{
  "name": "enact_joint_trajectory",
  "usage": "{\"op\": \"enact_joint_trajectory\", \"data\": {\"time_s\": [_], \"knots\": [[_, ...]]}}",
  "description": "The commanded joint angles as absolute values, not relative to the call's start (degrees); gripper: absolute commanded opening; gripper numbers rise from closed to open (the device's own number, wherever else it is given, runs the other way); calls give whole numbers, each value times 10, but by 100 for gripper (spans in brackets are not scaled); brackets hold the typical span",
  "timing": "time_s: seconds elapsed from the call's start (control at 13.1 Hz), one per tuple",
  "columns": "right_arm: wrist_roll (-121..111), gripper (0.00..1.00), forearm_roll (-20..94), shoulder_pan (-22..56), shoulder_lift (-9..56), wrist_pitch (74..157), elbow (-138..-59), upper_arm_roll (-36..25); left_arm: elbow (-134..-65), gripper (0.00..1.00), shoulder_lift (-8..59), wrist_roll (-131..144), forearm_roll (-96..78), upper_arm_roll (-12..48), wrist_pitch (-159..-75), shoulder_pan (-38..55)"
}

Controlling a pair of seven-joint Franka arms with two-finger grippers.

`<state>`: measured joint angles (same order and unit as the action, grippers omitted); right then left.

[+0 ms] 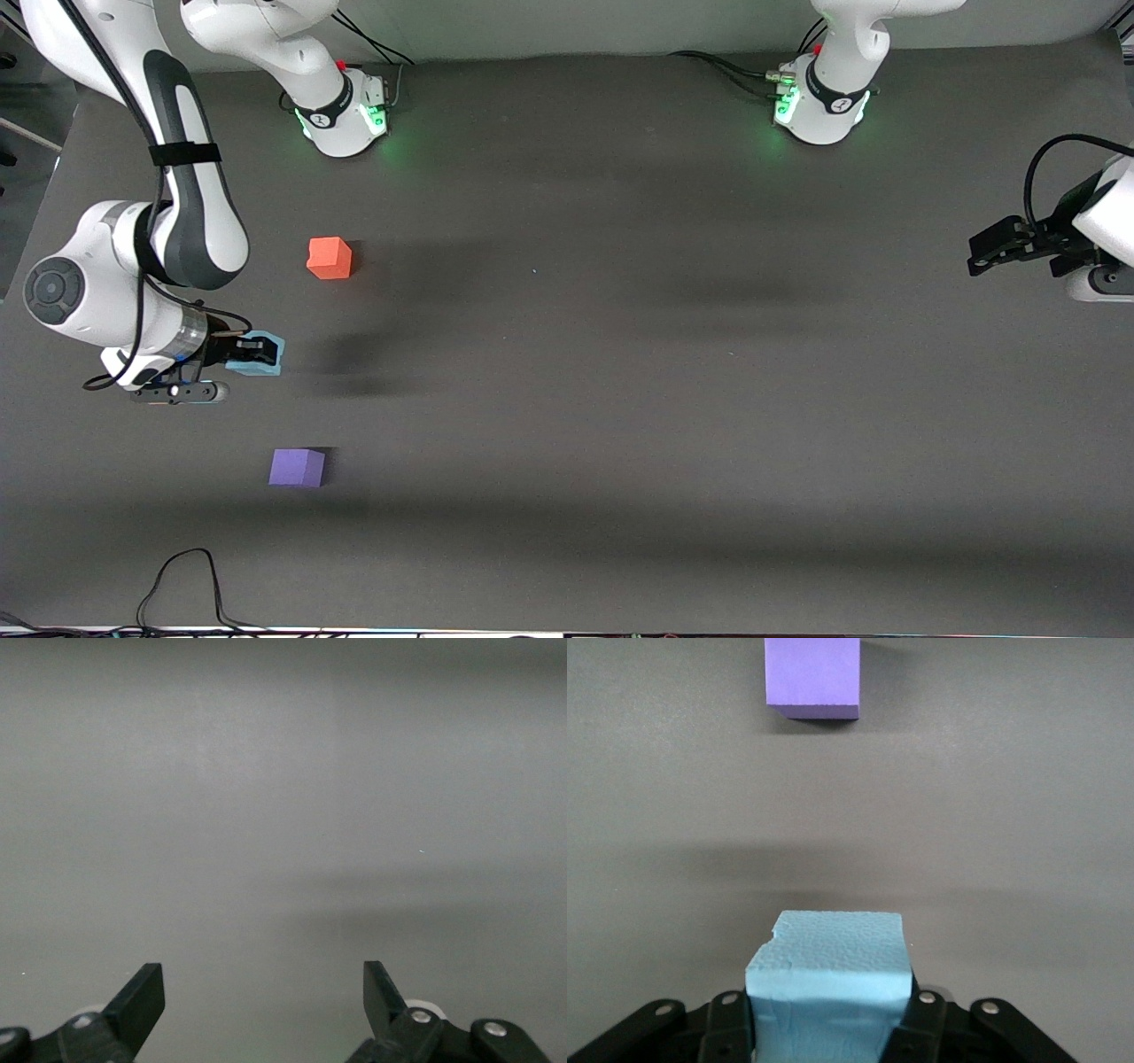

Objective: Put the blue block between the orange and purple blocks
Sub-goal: 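Carry the blue cube with the right gripper toward the purple cube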

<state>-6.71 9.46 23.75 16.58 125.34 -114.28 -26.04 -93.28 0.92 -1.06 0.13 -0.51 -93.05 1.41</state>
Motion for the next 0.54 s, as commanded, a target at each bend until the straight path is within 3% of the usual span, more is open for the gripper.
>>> {"op": "enact_joint_trajectory", "data": {"time_s": [0.0, 0.46], "knots": [[-81, 21, 112, 254, 166, 1307, -1182, -264, -938, 100, 6, -11, 9, -3, -939, 12], [-83, 21, 146, 255, 189, 1341, -1201, -264, -938, 100, 6, -11, 7, -3, -939, 12]]}}
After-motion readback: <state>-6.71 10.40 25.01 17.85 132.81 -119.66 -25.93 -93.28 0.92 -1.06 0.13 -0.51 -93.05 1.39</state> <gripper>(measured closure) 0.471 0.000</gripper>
